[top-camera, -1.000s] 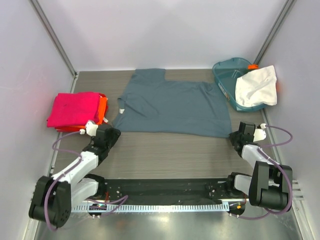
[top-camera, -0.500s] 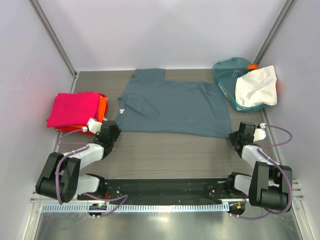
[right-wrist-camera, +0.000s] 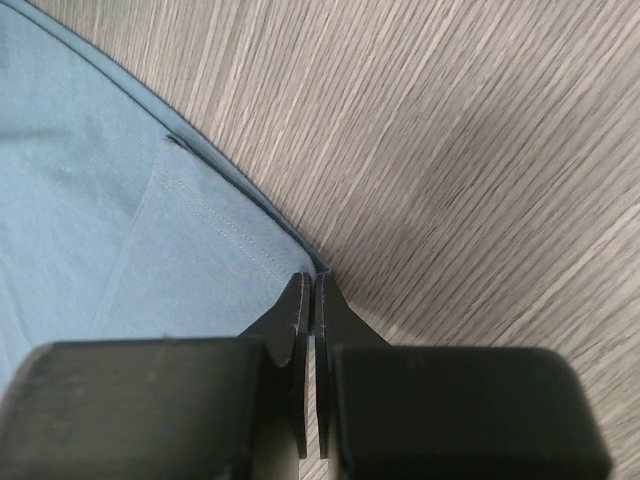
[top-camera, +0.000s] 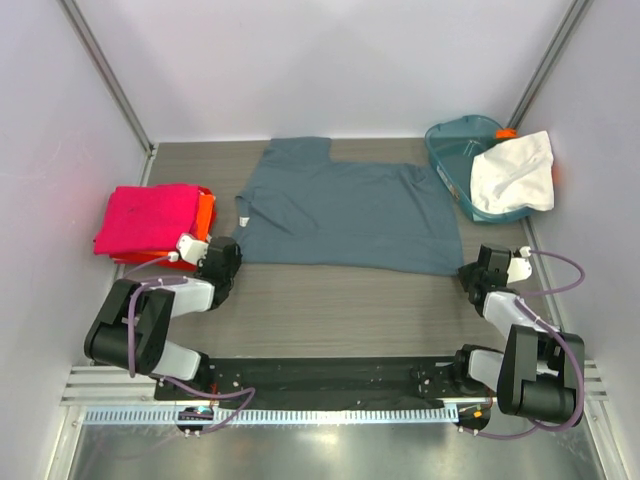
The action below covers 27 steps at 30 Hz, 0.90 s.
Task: Fold and stack the t-shirts
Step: Fold the tshirt
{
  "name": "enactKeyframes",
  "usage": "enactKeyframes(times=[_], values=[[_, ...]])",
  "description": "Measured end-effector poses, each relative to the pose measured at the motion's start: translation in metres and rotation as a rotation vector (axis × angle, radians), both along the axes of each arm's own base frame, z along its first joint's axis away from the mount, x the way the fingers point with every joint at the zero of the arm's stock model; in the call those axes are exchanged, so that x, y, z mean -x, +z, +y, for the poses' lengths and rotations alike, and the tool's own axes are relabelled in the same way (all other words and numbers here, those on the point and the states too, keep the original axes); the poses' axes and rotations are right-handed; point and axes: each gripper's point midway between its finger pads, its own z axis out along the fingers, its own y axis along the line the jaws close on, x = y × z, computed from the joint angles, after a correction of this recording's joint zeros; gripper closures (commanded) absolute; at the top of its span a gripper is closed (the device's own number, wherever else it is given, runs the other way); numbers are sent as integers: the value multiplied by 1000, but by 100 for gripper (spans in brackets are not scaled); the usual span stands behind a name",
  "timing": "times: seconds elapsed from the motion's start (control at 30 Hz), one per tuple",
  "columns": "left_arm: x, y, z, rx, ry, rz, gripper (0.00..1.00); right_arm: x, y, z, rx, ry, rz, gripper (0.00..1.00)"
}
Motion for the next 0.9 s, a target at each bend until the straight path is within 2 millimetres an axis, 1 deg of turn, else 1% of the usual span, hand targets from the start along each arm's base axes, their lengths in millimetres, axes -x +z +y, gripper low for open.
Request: enactKeyframes(times=[0.1, 0.17, 0.47, 0.57, 0.67, 0.73, 0.77, 0.83, 0.9], values=[[1, 1, 1, 1, 7, 0, 100, 0, 2, 0, 2, 0, -8, 99], [3, 6, 2, -2, 9, -8, 100, 0, 4, 0, 4, 1, -13, 99], [17, 57, 8, -14, 8, -54, 100, 7, 5, 7, -32, 18, 32, 99], [26, 73, 11, -8, 7, -80, 100, 4, 16, 8, -41, 25, 39, 99], [37, 86, 13, -2, 0, -103, 100, -2, 37, 8, -36, 34, 6, 99], [44, 90, 14, -1, -5, -111, 100, -4, 49, 9, -31, 40, -21, 99], [48, 89, 15, -4, -9, -109, 100, -3, 52, 10, -32, 43, -28, 99], [56, 83, 17, -9, -13, -94, 100, -1, 52, 12, -40, 51, -25, 99], [63, 76, 18, -13, -16, -69, 100, 2, 49, 15, -54, 58, -5, 99]])
